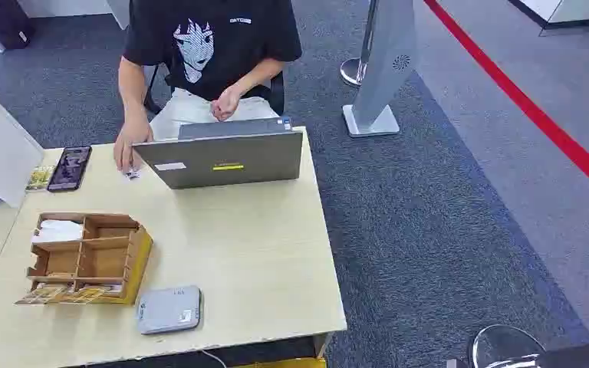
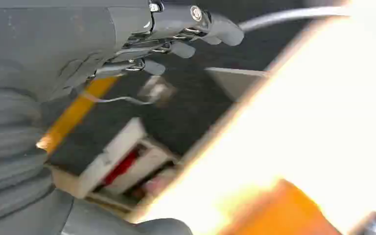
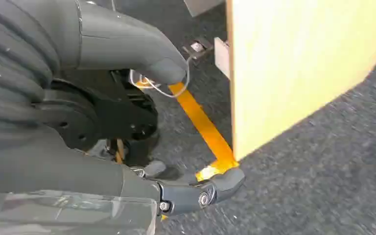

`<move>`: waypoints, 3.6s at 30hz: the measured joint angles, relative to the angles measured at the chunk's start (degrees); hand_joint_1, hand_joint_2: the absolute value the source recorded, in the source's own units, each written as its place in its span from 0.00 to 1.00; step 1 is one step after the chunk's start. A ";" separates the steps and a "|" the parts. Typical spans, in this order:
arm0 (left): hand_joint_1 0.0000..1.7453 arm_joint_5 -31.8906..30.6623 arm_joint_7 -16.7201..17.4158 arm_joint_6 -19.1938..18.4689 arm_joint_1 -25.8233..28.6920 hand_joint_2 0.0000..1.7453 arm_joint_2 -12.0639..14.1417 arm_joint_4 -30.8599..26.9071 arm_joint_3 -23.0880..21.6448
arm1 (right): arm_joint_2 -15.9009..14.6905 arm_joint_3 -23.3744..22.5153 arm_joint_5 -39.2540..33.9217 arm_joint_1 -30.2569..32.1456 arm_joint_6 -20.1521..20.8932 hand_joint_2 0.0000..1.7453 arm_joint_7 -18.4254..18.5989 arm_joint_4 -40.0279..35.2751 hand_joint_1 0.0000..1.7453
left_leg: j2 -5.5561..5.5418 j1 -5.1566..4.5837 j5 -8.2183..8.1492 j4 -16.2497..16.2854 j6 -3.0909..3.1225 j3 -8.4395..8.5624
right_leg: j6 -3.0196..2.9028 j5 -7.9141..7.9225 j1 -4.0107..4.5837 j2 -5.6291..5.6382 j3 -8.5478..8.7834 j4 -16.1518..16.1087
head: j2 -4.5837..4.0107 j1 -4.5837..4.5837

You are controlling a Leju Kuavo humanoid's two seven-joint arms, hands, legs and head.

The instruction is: Pass the card to the sensor for recognition and then transmit it.

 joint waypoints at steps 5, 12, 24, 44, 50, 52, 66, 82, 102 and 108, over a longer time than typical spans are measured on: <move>0.00 -6.20 -3.64 -0.02 0.25 1.00 -0.02 -7.92 -1.35 | -0.02 1.83 0.04 0.55 -2.60 1.00 -1.00 -1.72 0.00 | -0.01 0.00 0.03 0.01 0.04 0.01 | -0.03 0.05 0.00 -0.01 0.01 0.01 | 0.00 0.02; 0.00 -16.07 -6.93 3.37 -0.62 1.00 4.05 -15.36 -5.53 | -0.15 4.96 -1.12 0.72 -5.18 1.00 -2.19 -3.04 0.00 | 0.02 0.01 0.04 0.01 0.03 0.04 | -0.04 0.06 0.01 0.02 -0.01 0.01 | 0.00 -0.02; 0.00 -34.35 -4.07 6.32 -10.99 1.00 14.62 -17.74 -13.39 | -1.53 11.21 -5.38 0.08 -6.90 1.00 -3.43 -2.99 0.00 | 0.02 0.01 0.21 0.01 -0.05 0.03 | -0.15 0.20 0.02 0.02 -0.03 0.02 | 0.00 0.00; 0.00 -59.97 4.79 3.72 -34.00 1.00 28.26 -9.15 -27.71 | -5.00 22.46 -12.61 -2.32 -8.57 1.00 -5.24 -0.59 0.00 | 0.05 0.01 0.30 0.02 -0.05 0.03 | -0.16 0.30 0.02 0.09 -0.06 0.04 | 0.00 -0.02; 0.00 -67.22 7.32 2.73 -40.73 1.00 32.17 -5.18 -31.86 | -6.25 26.25 -14.60 -3.25 -9.61 1.00 -5.99 0.39 0.00 | 0.07 0.01 0.33 0.02 -0.03 0.02 | -0.14 0.33 0.02 0.12 -0.07 0.06 | 0.00 -0.02; 0.00 -69.81 8.35 2.56 -43.10 1.00 33.58 -3.77 -33.16 | -6.65 27.58 -15.15 -3.65 -10.10 1.00 -6.36 0.79 0.00 | 0.07 0.01 0.33 0.02 -0.04 0.02 | -0.15 0.34 0.02 0.12 -0.08 0.06 | 0.00 -0.02; 1.00 -85.47 14.75 1.81 -54.97 1.00 41.92 4.24 -39.99 | -9.11 35.62 -18.97 -5.53 -13.28 1.00 -8.26 2.73 0.00 | 0.10 0.04 0.46 0.03 -0.11 -0.07 | -0.21 0.41 0.06 0.17 -0.19 0.11 | 0.00 0.00; 1.00 -86.50 14.58 11.00 -49.11 1.00 43.82 1.21 -40.98 | -10.60 39.67 -21.84 -6.14 -17.40 1.00 -8.94 3.35 0.00 | 0.12 0.00 0.45 0.02 -0.11 -0.13 | -0.21 0.43 0.02 0.19 -0.24 0.10 | 0.00 -0.02; 1.00 -87.38 12.88 4.44 -23.86 1.00 33.33 -4.05 -46.62 | -10.93 39.63 -20.63 -5.13 -18.95 1.00 -7.65 0.96 0.00 | 0.11 0.01 0.45 0.02 -0.10 -0.20 | -0.17 0.47 0.03 0.16 -0.28 0.04 | 0.00 -0.04; 1.00 -88.39 12.94 4.26 -22.79 1.00 31.82 -0.21 -48.09 | -10.93 39.63 -20.20 -5.39 -18.55 1.00 -8.11 1.31 0.00 | 0.11 0.01 0.45 0.02 -0.10 -0.20 | -0.17 0.46 0.03 0.16 -0.29 0.05 | 0.00 -0.04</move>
